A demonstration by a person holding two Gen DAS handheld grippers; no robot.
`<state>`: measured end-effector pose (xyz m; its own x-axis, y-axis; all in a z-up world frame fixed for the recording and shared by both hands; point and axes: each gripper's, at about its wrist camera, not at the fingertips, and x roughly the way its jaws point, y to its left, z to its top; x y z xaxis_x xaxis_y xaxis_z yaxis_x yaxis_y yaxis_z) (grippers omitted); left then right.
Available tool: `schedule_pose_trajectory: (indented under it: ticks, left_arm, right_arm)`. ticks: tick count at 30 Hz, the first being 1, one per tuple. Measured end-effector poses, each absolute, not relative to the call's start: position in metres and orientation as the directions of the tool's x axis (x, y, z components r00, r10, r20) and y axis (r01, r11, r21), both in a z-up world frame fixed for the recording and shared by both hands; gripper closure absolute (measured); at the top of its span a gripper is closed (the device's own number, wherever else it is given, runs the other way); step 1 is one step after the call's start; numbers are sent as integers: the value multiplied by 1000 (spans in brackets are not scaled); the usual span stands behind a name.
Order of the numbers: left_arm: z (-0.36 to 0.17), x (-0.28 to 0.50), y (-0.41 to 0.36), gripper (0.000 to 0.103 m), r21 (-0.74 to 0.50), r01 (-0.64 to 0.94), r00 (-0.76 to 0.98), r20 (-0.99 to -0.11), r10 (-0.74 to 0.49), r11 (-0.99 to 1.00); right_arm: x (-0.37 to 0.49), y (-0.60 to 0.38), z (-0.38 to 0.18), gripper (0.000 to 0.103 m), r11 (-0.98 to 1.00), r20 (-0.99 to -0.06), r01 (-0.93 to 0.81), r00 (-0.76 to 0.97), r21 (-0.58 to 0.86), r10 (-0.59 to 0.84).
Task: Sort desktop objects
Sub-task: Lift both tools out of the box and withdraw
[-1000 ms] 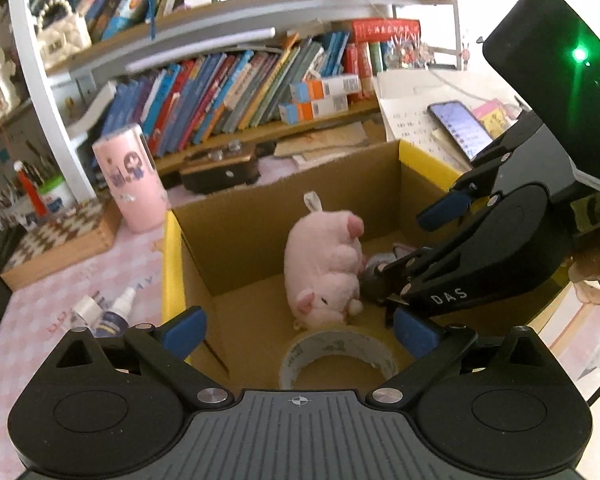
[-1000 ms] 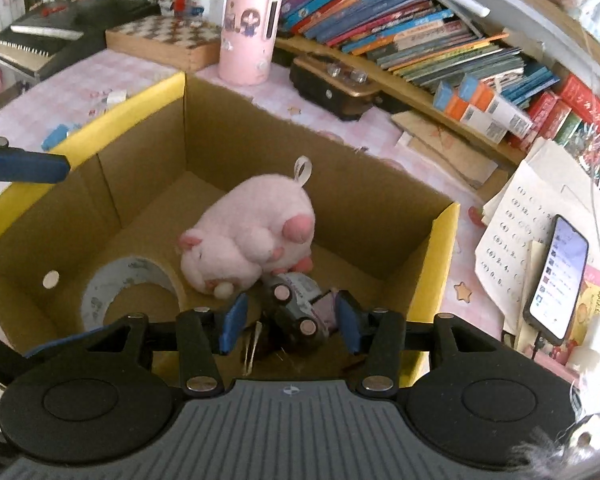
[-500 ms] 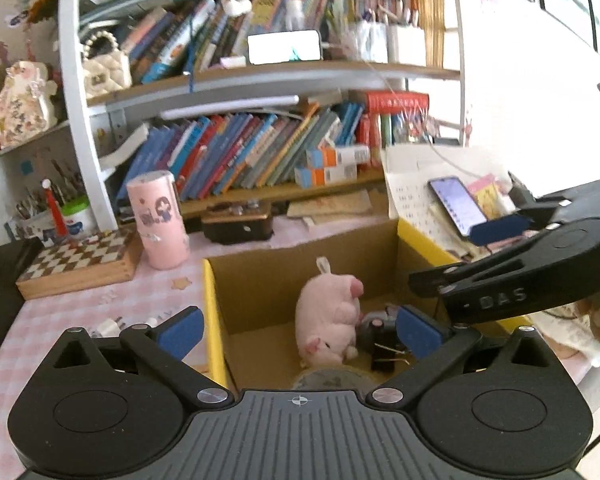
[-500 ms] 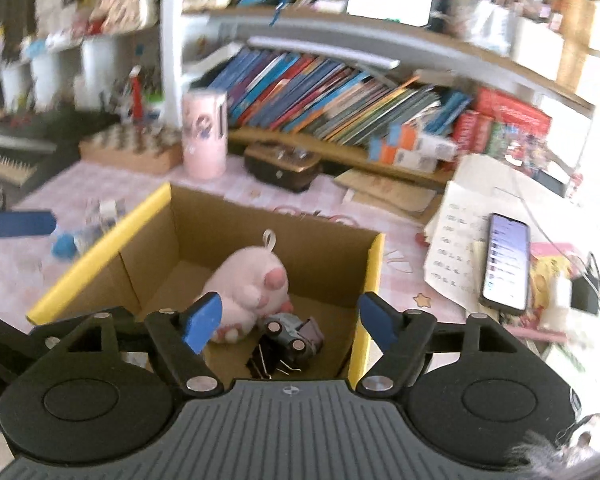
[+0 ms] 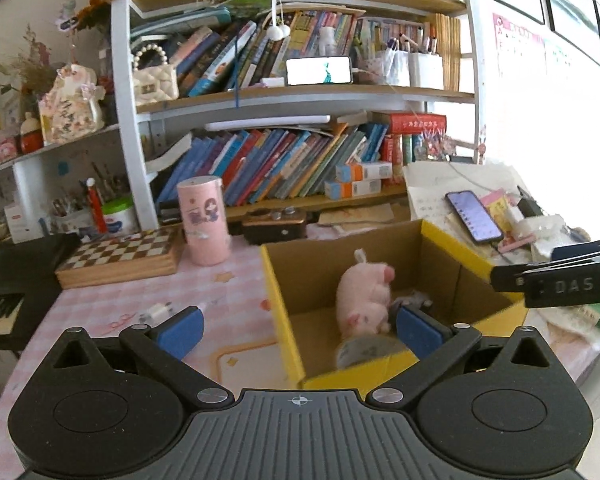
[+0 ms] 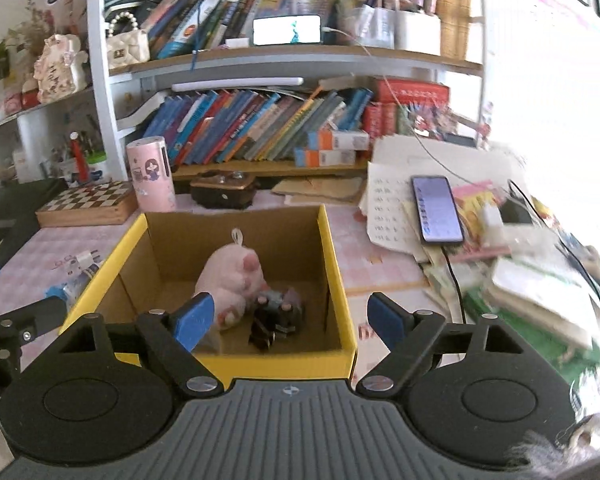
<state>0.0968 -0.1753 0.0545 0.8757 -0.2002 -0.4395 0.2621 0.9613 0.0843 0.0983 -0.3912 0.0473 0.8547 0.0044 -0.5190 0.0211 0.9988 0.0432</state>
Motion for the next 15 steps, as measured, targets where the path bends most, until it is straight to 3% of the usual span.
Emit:
schedule_pose_trajectory:
  ticks: [15]
  left_arm:
    - [28, 47, -117, 0, 116, 268, 852, -492, -180, 956]
  right_arm:
    - [16, -319, 9, 18, 989, -582, 137, 809, 47, -84]
